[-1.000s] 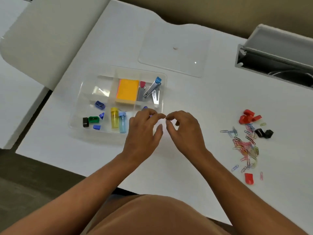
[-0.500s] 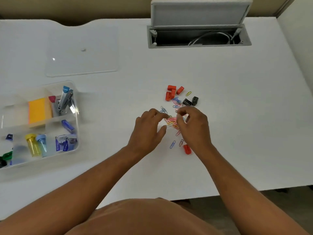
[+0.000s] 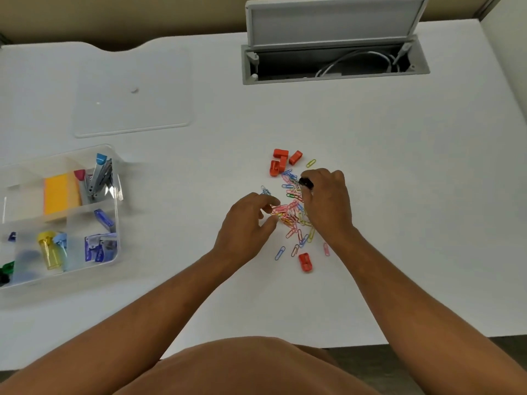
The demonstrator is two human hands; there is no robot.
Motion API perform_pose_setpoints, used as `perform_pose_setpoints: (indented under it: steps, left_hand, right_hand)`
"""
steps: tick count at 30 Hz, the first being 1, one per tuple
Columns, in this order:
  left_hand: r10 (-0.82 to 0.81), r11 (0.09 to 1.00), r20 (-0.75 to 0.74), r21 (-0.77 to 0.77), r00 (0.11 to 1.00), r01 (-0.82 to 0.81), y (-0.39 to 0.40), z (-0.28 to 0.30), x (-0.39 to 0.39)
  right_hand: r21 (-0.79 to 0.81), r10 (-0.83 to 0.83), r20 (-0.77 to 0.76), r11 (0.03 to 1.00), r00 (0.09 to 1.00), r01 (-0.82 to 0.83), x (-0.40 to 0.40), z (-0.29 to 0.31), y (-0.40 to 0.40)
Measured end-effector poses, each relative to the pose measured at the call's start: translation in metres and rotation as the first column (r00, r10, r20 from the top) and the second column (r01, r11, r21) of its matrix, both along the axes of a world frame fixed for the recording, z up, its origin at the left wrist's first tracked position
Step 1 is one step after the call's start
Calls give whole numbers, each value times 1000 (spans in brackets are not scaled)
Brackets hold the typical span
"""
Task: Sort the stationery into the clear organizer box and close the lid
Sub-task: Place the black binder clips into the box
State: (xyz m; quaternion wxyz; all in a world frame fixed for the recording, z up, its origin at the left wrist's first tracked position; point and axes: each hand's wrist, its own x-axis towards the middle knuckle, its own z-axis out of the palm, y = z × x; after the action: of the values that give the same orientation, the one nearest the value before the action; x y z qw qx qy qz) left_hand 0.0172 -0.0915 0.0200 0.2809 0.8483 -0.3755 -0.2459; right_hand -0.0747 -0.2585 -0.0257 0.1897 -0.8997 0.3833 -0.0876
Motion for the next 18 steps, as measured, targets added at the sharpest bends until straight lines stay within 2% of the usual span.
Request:
perform_pose_setpoints:
  steps: [3,5,7,10,12,14,16,18]
  left_hand:
    - [130,989,-122,-59,984,-138,-6,-1,0]
    - [224,962,-258,-98,940,-256,-12,-1,-2]
    - [280,927,-456,-103,845,-362,-18,-1,-3]
    - [212,889,-758,-113,617,-444,-24,1,-3]
    - [188,879,-813,-111,551,-464,-24,-1,-2]
    - [223,876,-796,-88,562,-473,-22,-2,-1]
    - [259,877,-775,-60,577,-476,-20,-4,1]
    - [280,880,-774,-29,568,-474,-17,-4,2]
  right_hand:
    - [98,-70,124,993,990,58,-2,6,7]
    - [211,-148,228,973,962,100,-5,14,18]
    - [316,-165,316,947,934,61,-9,21,31]
    - [431,-145,390,901,909,-42,-17,30,44]
    - [488,-128,383,869,915,-83,-22,34,44]
    - [542,-93,330,834,939,-108,-29,37,38]
    - [517,-26,221,851,975,-95,-41,37,31]
    - [432,63,40,899,997,-74,-56,36,29]
